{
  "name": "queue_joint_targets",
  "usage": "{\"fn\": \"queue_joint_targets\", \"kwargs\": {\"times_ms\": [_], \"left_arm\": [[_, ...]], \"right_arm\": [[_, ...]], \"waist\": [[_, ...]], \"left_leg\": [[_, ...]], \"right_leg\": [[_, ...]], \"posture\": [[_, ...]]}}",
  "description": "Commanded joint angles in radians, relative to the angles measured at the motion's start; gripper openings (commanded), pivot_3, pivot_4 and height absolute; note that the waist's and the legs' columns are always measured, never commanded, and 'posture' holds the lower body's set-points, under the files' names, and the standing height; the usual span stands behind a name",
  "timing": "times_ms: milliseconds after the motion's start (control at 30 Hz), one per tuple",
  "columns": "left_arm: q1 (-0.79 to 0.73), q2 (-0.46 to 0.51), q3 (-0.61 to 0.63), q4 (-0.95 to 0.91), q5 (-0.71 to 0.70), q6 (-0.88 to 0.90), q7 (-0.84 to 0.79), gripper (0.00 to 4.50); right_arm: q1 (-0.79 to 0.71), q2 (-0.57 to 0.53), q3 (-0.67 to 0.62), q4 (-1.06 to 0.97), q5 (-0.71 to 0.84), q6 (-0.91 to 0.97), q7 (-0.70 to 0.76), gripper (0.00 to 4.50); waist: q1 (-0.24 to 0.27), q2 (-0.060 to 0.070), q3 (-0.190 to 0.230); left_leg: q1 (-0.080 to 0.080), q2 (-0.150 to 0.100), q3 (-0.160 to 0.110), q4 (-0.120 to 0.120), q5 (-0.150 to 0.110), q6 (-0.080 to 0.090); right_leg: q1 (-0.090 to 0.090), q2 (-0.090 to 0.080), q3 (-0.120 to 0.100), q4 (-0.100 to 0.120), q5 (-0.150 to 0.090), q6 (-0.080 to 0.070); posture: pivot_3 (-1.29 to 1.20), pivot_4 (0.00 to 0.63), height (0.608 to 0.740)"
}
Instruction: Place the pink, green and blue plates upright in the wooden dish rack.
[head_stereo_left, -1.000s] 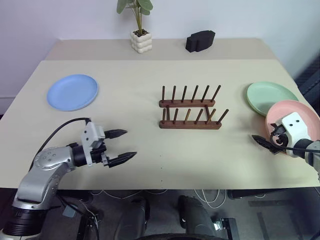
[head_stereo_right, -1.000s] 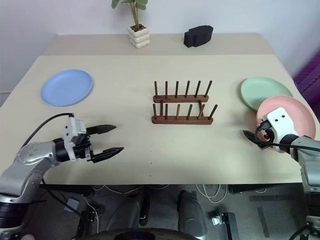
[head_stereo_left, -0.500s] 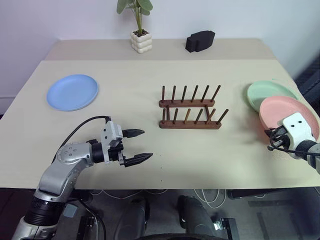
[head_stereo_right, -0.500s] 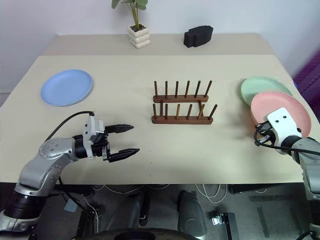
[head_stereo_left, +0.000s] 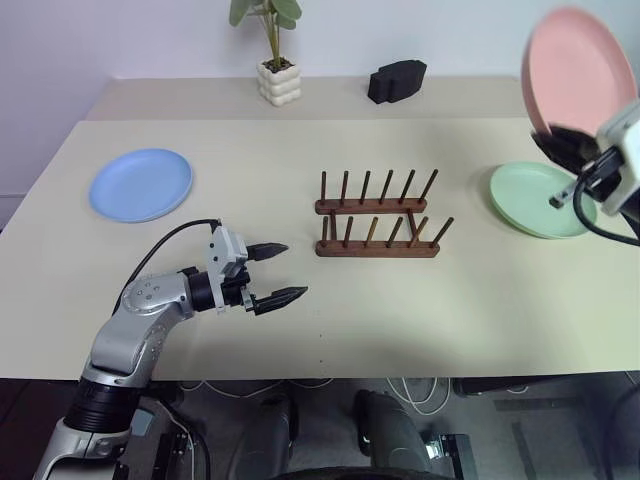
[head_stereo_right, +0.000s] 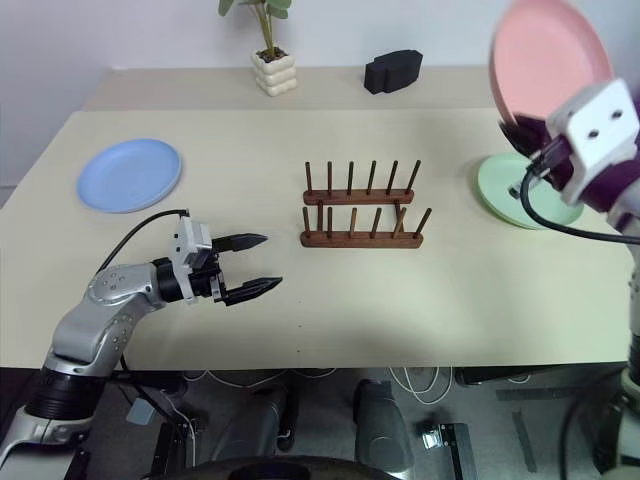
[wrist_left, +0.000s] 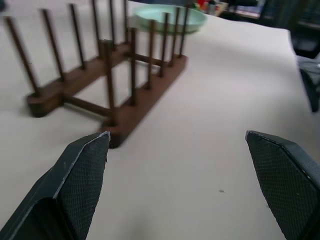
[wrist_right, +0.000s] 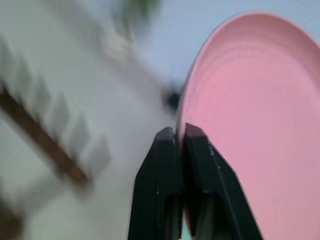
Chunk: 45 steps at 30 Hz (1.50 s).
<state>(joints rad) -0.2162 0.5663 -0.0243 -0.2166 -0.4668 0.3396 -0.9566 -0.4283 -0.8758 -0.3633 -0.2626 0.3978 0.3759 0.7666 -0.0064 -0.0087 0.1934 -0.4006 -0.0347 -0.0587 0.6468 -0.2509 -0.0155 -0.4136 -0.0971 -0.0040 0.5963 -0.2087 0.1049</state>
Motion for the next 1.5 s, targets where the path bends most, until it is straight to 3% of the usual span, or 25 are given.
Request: {"fn": "queue_joint_targets", "kwargs": {"times_ms": [33, 233, 467, 800, 1500], "left_arm": [[-0.021, -0.012, 0.018, -0.051, -0.020, 0.038, 0.047, 4.50], [0.003, -0.049, 0.024, -0.104, -0.053, 0.050, 0.081, 4.50], [0.004, -0.100, 0.031, -0.114, -0.044, -0.022, 0.103, 4.50], [0.008, -0.096, 0.024, -0.123, -0.064, -0.012, 0.079, 4.50], [0.020, -0.082, 0.038, -0.146, -0.091, 0.000, 0.088, 4.50]], "right_arm": [[-0.059, 0.081, 0.026, -0.034, 0.177, 0.109, 0.010, 0.03], [-0.141, 0.194, -0.022, -0.021, 0.413, 0.267, -0.060, 0.03], [-0.124, 0.207, -0.111, 0.000, 0.652, 0.391, -0.098, 0.03], [-0.031, 0.207, -0.123, 0.028, 0.749, 0.440, -0.115, 0.03], [0.006, 0.240, -0.150, 0.036, 0.913, 0.451, -0.191, 0.03]], "waist": [[0.003, 0.000, 0.000], [0.014, 0.000, 0.000], [0.019, 0.000, 0.000], [0.017, 0.000, 0.000], [0.017, 0.001, 0.000]], "left_leg": [[-0.001, 0.000, -0.001, 0.001, 0.000, 0.000], [-0.008, -0.001, -0.001, 0.003, 0.000, 0.000], [-0.008, -0.001, 0.000, 0.003, 0.000, 0.000], [-0.008, -0.001, 0.002, 0.003, 0.000, 0.000], [-0.007, -0.002, 0.003, 0.004, 0.000, 0.000]], "right_leg": [[-0.001, 0.000, 0.000, 0.000, 0.000, 0.000], [-0.010, -0.002, 0.002, 0.002, 0.004, 0.005], [-0.010, -0.001, 0.002, 0.001, 0.003, 0.001], [-0.010, 0.000, 0.002, 0.003, 0.003, 0.001], [-0.010, 0.000, 0.002, 0.003, 0.004, 0.002]], "posture": [[0.00, 0.150, 0.735], [0.00, 0.150, 0.735], [0.00, 0.150, 0.735], [0.00, 0.150, 0.735], [0.00, 0.150, 0.735]]}}
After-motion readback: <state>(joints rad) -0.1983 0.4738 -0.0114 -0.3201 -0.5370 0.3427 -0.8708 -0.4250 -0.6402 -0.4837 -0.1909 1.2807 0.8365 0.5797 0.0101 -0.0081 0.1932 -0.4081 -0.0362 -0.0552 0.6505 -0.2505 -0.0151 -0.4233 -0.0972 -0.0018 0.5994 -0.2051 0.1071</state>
